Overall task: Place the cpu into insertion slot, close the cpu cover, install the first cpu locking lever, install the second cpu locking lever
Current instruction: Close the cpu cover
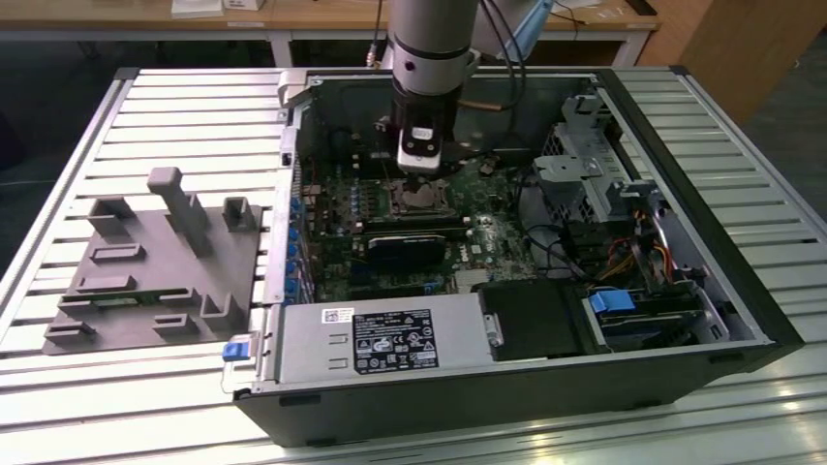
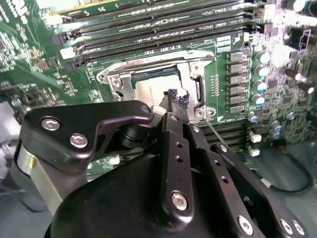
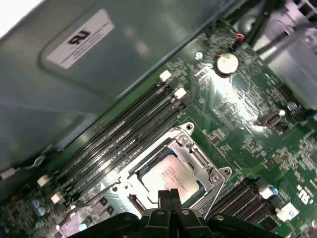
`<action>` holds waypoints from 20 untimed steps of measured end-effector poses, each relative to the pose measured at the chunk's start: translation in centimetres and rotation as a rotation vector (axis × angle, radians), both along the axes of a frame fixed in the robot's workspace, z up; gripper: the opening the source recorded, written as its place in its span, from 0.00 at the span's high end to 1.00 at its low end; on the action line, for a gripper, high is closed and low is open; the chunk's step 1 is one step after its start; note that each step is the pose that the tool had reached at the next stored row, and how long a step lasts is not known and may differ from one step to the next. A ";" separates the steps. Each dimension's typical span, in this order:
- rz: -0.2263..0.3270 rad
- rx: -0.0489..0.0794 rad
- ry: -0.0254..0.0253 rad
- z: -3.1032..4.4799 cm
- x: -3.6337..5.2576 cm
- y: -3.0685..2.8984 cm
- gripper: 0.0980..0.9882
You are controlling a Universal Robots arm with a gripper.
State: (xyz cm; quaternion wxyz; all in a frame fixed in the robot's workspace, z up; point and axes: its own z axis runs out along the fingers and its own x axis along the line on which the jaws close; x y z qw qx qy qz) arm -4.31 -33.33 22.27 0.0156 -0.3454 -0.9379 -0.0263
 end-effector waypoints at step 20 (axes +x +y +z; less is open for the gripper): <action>0.268 0.022 -0.0353 -0.06 0.00 0.00 0.99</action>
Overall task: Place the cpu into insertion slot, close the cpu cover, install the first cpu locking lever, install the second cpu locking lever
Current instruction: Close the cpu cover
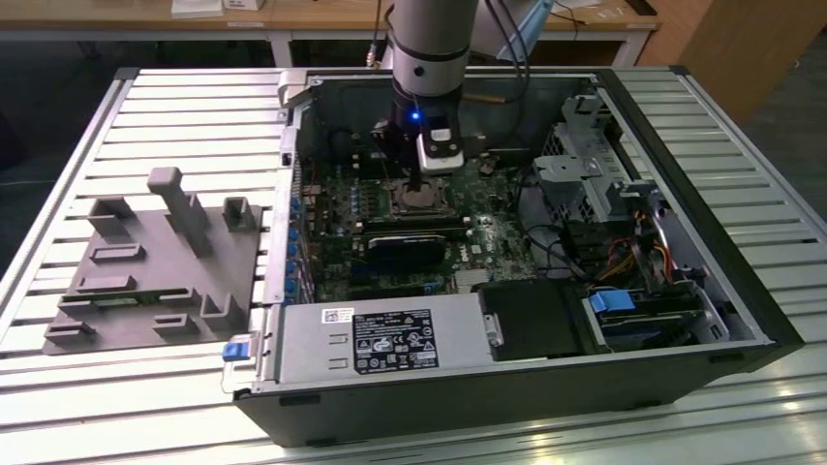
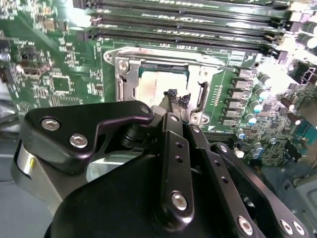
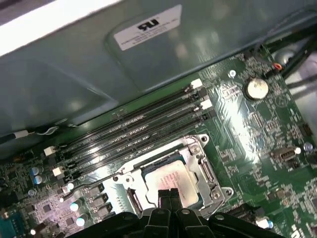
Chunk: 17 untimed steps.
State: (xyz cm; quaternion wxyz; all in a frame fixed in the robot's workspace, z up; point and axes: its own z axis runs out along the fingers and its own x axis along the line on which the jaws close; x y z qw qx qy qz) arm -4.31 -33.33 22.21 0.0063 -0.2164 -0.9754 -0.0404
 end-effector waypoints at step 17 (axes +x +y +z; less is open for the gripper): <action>0.140 0.023 -0.0168 -0.17 0.03 -0.17 0.99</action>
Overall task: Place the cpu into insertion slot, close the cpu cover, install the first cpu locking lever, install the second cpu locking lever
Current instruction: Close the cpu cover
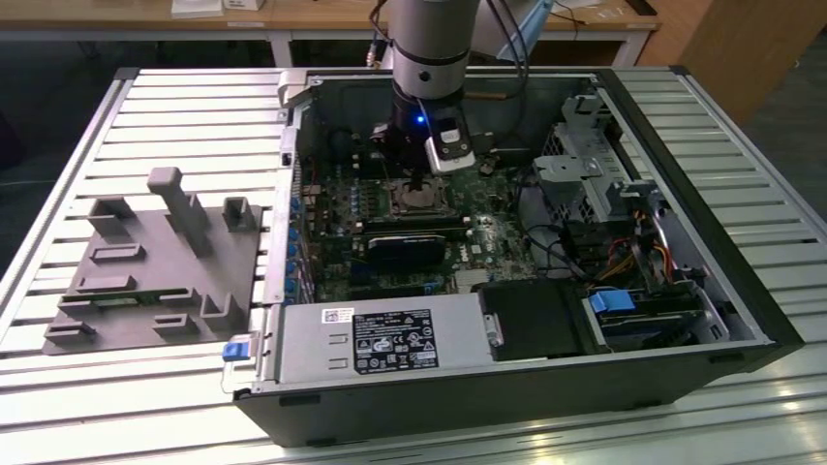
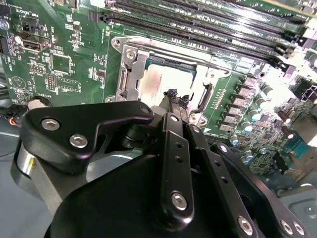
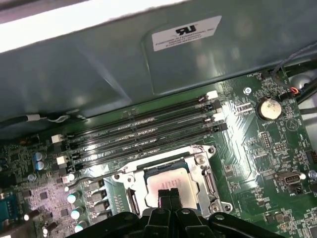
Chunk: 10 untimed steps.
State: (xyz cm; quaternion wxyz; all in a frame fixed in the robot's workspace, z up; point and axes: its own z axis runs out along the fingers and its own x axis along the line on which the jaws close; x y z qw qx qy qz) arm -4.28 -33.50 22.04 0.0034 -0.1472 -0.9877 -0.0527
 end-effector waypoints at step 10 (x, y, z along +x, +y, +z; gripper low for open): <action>0.006 0.000 -0.0001 -0.08 0.64 -0.36 0.99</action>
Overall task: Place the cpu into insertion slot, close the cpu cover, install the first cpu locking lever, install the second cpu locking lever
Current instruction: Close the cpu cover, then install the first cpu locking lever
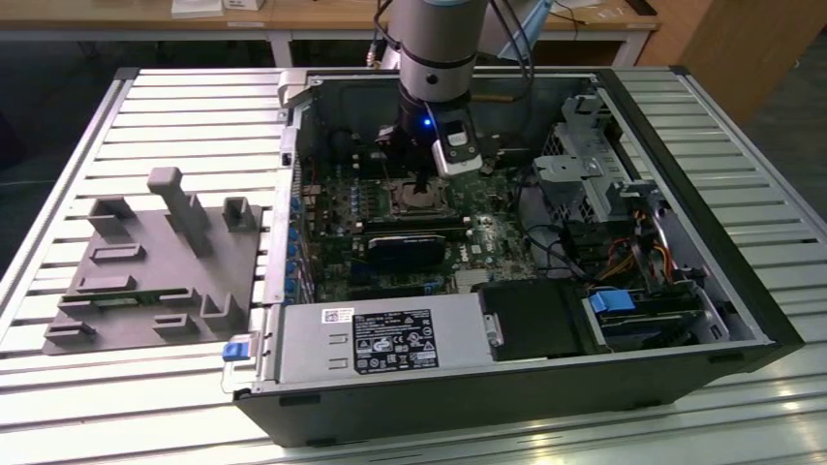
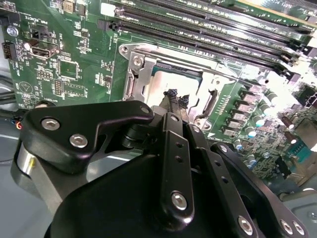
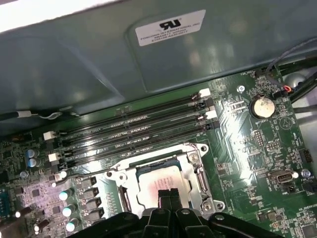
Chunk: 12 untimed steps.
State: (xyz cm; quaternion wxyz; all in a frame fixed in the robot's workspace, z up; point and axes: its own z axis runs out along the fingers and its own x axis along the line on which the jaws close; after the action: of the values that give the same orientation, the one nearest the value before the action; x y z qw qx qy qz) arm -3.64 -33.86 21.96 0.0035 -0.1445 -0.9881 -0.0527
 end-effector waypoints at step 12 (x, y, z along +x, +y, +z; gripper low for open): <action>0.001 0.000 0.0001 0.00 0.00 -0.03 0.99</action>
State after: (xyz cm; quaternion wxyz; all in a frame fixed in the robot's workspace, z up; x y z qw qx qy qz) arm -3.63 -33.88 21.97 0.0035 -0.1440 -0.9882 -0.0527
